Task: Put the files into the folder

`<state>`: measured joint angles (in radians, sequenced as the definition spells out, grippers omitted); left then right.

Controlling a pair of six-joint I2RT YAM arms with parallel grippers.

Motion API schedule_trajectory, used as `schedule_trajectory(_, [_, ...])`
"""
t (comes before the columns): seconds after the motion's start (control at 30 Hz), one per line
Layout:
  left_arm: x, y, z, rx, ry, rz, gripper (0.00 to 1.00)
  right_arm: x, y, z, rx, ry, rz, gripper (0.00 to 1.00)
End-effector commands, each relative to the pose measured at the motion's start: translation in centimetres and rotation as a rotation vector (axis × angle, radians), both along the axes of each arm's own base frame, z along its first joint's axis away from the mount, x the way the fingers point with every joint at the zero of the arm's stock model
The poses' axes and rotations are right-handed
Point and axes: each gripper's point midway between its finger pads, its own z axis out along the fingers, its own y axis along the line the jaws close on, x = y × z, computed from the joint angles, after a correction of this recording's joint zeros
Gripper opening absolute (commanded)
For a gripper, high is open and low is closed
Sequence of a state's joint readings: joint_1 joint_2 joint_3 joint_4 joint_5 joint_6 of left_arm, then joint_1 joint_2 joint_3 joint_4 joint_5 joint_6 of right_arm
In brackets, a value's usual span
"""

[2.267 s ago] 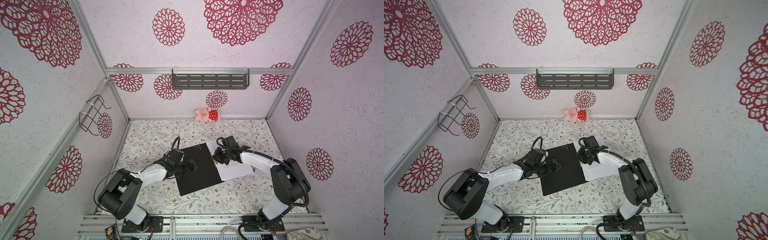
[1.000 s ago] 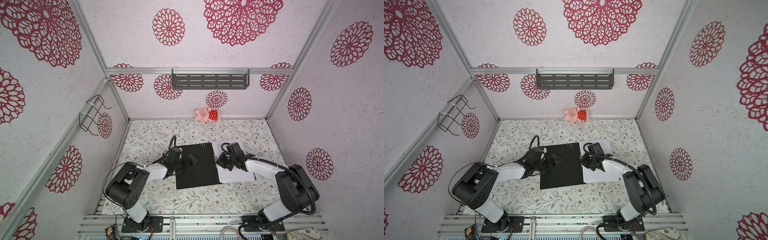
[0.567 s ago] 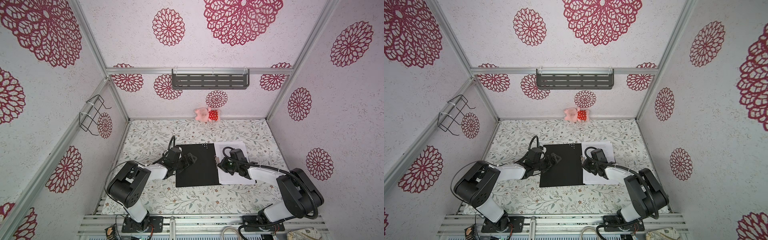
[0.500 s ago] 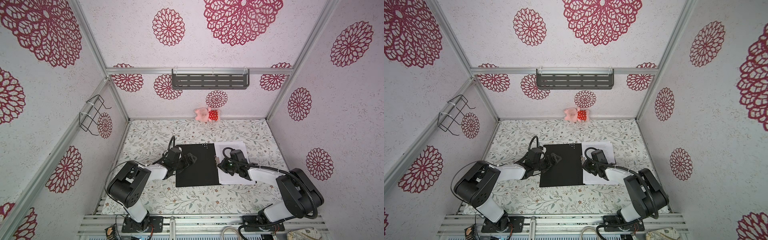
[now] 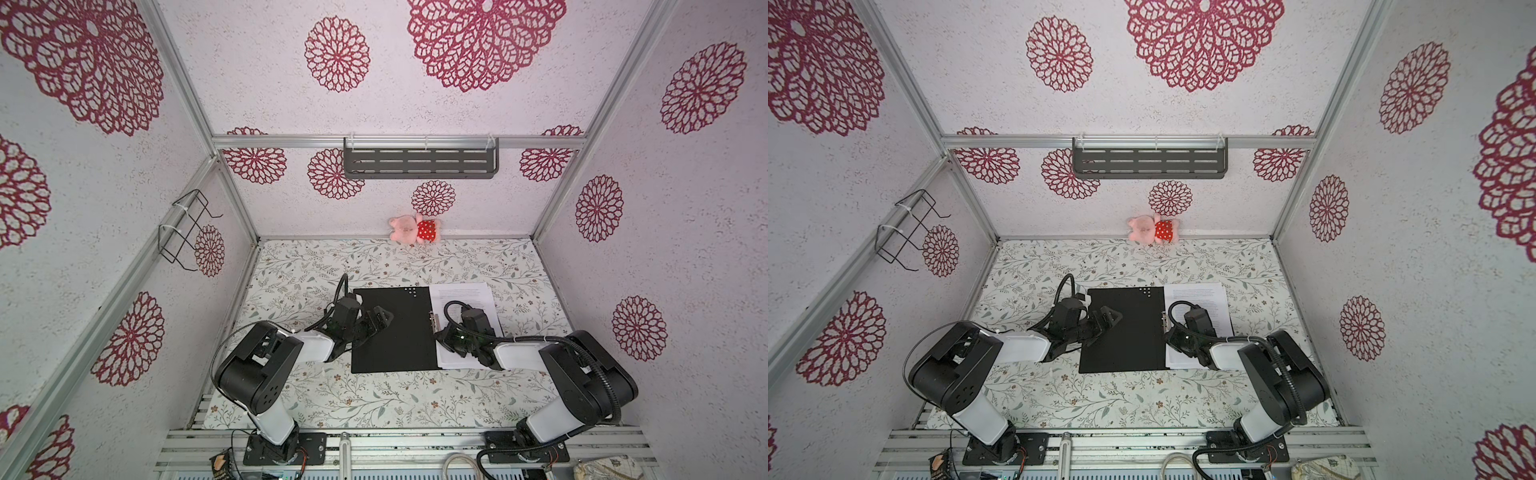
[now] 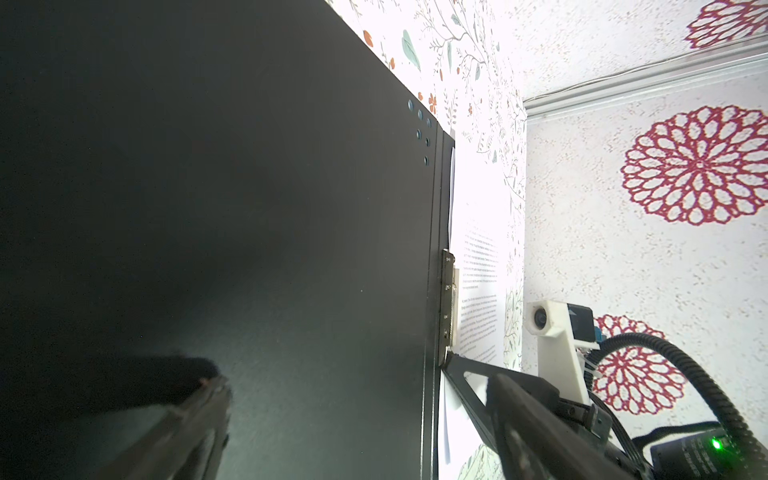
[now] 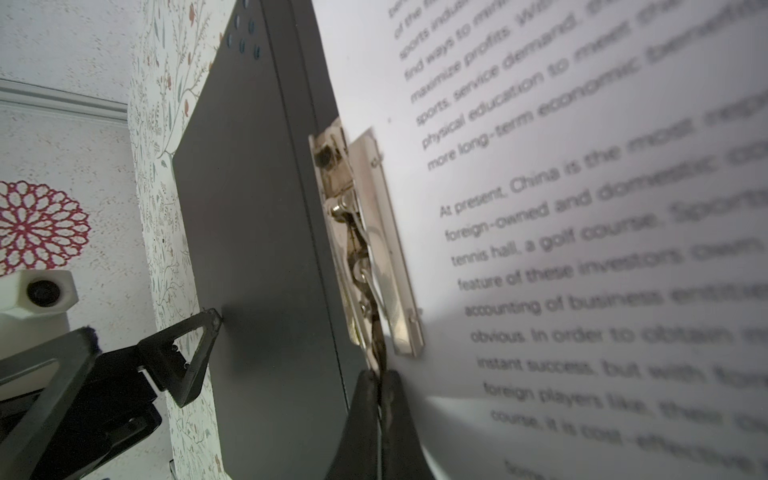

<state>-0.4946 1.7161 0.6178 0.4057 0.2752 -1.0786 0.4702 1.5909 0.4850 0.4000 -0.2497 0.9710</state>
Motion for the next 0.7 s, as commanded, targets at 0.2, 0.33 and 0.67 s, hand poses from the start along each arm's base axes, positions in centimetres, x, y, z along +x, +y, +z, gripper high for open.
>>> schedule_trajectory(0.2, [-10.2, 8.8, -12.1, 0.366, 0.489, 0.12, 1.0, -7.9, -9.5, -9.3, -0.414, 0.377, -0.172, 0.0])
schedule_trajectory(0.33, [-10.2, 8.9, -12.2, 0.369, 0.488, 0.123, 1.0, -8.4, -10.4, -9.4, -0.447, 0.393, -0.209, 0.0])
schedule_trajectory(0.67, [-10.1, 8.5, -12.4, 0.348, 0.482, 0.114, 1.0, -5.1, -4.1, -5.8, -0.268, 0.275, -0.057, 0.0])
